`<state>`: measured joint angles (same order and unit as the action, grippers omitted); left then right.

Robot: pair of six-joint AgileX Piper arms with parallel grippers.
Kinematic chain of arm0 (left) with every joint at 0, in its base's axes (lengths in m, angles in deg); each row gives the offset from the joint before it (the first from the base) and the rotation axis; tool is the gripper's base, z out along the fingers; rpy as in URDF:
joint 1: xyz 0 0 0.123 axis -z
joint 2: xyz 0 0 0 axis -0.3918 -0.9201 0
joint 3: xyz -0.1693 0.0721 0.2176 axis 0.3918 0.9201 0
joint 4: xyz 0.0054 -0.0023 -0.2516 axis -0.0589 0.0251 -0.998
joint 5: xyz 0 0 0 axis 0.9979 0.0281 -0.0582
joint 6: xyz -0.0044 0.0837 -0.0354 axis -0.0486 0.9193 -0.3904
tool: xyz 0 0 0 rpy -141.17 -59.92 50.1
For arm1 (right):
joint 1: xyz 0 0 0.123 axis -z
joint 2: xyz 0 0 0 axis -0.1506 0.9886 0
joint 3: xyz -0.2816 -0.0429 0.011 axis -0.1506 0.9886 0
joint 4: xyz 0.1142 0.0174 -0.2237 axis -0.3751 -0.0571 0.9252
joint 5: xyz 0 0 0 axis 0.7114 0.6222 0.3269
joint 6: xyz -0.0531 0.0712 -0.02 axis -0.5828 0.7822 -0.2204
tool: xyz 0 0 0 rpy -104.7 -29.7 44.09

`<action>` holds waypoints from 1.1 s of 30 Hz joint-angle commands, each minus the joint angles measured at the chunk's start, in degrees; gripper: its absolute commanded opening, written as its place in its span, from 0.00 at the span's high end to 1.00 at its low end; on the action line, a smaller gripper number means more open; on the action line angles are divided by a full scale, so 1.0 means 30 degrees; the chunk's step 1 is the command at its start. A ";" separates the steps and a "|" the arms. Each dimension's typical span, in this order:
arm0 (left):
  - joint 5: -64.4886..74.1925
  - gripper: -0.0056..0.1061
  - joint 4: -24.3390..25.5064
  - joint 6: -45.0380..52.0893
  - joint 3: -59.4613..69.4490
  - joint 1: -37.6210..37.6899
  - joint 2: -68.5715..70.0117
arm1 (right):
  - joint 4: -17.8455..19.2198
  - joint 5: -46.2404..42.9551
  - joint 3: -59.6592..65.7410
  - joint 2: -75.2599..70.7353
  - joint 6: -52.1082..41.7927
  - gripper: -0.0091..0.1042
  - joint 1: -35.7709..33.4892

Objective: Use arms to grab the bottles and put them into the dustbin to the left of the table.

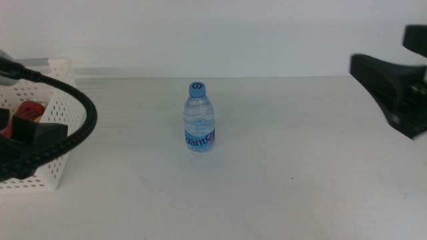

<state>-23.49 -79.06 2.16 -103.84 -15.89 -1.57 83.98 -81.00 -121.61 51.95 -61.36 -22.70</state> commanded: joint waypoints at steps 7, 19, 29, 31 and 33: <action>-0.1099 0.16 -0.0415 -0.0148 -0.0454 0.0104 0.0101 | -0.1927 -0.0668 0.1923 -0.3530 -0.1011 0.37 0.2129; -0.1099 0.16 -0.0415 -0.0148 -0.0454 0.0104 0.0101 | -0.3558 -0.0102 0.5119 -0.7266 -0.2017 0.37 0.4072; -0.1099 0.16 -0.0415 -0.0148 -0.0454 0.0104 0.0101 | -0.5175 0.0975 0.5466 -0.7777 -0.2829 0.37 0.3844; -0.1099 0.16 -0.0415 -0.0148 -0.0454 0.0104 0.0101 | -0.5537 0.0975 0.5447 -0.7644 -0.3187 0.37 0.3337; -0.1099 0.16 -0.0415 -0.0148 -0.0454 0.0104 0.0101 | -0.5691 0.0975 0.5408 -0.7373 -0.3412 0.37 0.2626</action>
<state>-23.49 -79.06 2.16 -103.84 -15.89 -1.57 67.10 -74.14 -103.43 28.86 -70.10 -13.62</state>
